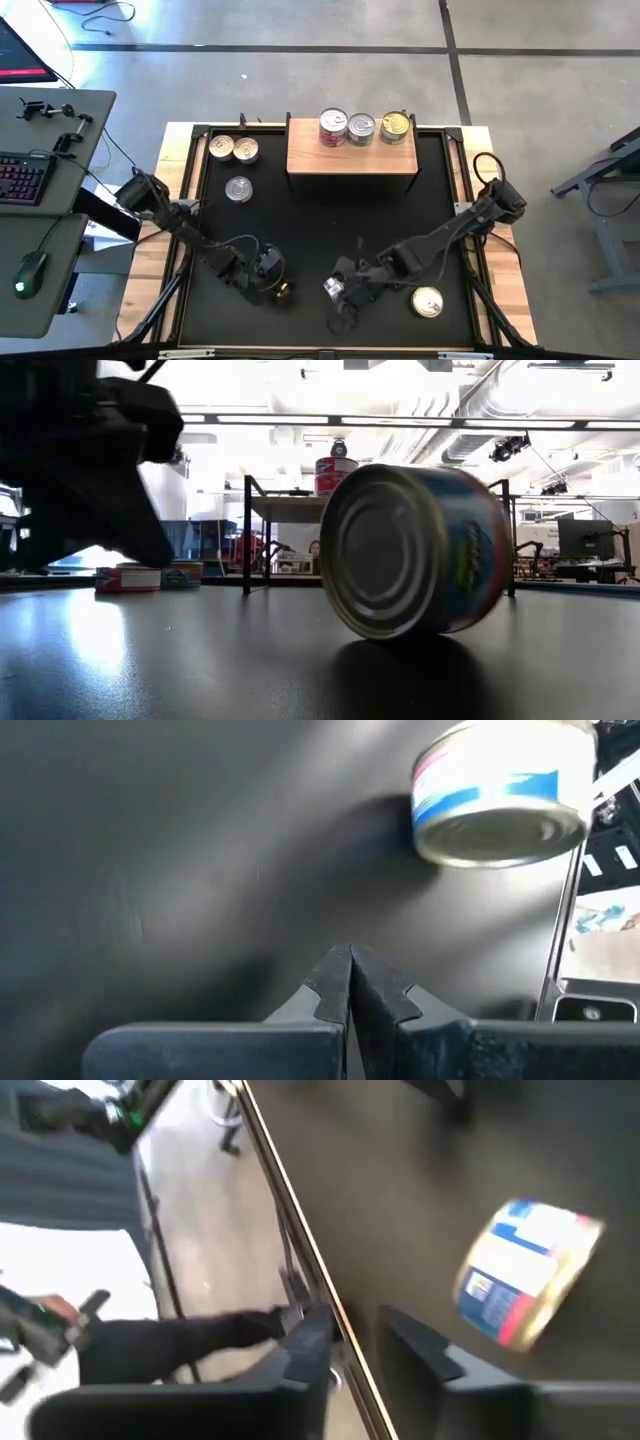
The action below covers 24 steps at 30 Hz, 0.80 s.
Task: Stack canned seafood by type on shelf
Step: Put the blue-pink tuna can on the shelf
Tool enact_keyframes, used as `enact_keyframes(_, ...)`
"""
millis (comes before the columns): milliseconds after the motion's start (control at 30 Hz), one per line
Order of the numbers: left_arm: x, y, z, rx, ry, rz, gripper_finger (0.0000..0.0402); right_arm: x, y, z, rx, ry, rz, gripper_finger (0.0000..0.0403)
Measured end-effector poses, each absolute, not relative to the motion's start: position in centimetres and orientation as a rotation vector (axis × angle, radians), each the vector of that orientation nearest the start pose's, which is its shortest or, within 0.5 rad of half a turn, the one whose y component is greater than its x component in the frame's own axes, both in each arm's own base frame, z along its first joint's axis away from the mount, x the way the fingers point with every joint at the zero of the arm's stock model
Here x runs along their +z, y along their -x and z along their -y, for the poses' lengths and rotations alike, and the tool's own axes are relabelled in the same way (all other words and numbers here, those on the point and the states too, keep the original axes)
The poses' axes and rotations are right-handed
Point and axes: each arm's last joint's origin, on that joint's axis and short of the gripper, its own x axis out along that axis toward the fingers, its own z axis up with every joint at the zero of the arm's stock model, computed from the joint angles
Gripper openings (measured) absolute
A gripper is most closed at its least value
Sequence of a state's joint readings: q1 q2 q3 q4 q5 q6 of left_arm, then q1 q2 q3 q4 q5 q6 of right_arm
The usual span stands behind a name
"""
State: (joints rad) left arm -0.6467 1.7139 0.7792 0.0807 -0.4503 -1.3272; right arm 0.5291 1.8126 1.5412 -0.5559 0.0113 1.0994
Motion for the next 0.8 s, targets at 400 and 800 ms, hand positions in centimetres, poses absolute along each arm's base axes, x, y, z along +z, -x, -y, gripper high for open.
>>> enact_keyframes(400, 13.4, -26.1, 18.1, 0.270, 0.895, -0.710, 0.0000, 27.9, -31.0, -25.2, -0.013, -0.773, -0.966, 0.0263)
enact_keyframes(800, 13.6, -27.0, 17.4, 0.237, 0.954, -0.708, 0.0000, 25.8, -32.5, -24.4, -0.167, -0.818, -0.970, 0.0303)
